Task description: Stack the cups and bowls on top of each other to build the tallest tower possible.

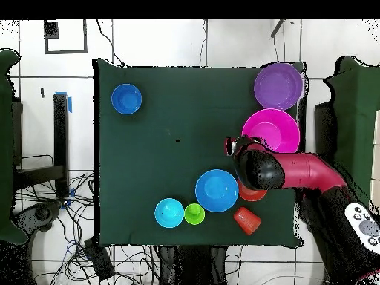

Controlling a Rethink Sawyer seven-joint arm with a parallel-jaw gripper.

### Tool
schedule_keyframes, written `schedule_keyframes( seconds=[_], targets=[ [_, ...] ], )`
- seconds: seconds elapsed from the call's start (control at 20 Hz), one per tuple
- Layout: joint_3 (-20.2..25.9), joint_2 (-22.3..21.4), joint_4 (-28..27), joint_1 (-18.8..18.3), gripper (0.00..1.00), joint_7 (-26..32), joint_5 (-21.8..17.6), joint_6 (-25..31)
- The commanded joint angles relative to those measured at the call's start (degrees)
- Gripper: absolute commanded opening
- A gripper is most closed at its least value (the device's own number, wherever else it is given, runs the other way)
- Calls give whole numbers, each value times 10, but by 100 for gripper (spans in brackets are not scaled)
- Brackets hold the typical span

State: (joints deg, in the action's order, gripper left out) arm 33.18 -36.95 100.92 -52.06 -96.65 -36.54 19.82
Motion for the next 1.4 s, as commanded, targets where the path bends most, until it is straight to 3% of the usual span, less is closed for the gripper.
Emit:
schedule_keyframes(
  seconds=[0.05, 0.8, 1.4],
  targets=[
    [-8, 20, -19, 17, 100, 19, -36, 4],
    [12, 55, -43, -5, 100, 57, -37, 18],
    [11, 79, -79, 7, 100, 74, -60, 12]
  ],
)
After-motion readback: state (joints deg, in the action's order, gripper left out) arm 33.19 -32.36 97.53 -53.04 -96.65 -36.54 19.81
